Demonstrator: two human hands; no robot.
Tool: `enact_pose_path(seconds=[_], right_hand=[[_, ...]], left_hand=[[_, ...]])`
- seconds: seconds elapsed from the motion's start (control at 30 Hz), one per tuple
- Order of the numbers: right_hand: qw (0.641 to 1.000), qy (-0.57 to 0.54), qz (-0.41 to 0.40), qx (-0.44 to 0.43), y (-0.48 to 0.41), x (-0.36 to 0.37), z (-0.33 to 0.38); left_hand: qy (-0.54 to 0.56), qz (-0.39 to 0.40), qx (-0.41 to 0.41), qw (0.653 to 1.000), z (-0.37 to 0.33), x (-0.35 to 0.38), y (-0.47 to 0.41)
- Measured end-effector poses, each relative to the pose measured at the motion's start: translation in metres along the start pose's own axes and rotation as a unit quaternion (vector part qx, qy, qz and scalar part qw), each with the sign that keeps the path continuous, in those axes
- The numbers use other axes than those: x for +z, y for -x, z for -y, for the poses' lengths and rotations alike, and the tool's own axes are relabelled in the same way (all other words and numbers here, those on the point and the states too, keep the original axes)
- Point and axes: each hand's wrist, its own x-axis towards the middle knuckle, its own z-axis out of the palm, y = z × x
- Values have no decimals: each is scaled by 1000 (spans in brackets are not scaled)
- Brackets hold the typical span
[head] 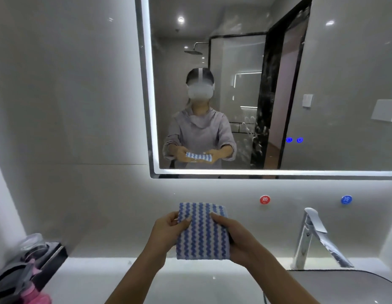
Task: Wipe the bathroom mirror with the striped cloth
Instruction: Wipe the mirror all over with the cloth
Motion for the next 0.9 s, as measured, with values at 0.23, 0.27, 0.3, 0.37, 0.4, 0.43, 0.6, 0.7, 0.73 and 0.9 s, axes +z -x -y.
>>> enact_pose_path(seconds=[0.23, 0.27, 0.3, 0.37, 0.4, 0.43, 0.6, 0.7, 0.73, 0.9], right_hand=[[998, -50, -11, -33, -18, 39, -12], [997, -56, -16, -41, -19, 41, -11], [997, -64, -18, -48, -20, 43, -10], [995, -81, -21, -62, -22, 47, -5], [993, -88, -26, -69, -22, 48, -2], [992, -96, -34, -77, -23, 50, 1], [976, -146, -69, -149, -20, 54, 28], [956, -190, -71, -211, -16, 60, 52], [949, -196, -74, -236, -15, 61, 61], [888, -158, -135, -411, -10, 64, 96]], left_hand=[[10, 19, -13, 1000, -10, -44, -16], [10, 17, -16, 1000, -13, -46, -18], [5, 16, -19, 1000, -16, -48, -20], [-12, 18, -8, 1000, -22, -51, -23], [-25, 16, 6, 1000, -25, -52, -25], [-46, 5, 23, 999, -28, -53, -27], [-205, -82, 117, 968, -48, -57, -47], [-268, -122, 155, 943, -59, -59, -62], [-277, -130, 164, 938, -62, -59, -68], [-342, -139, 194, 909, -76, -58, -95]])
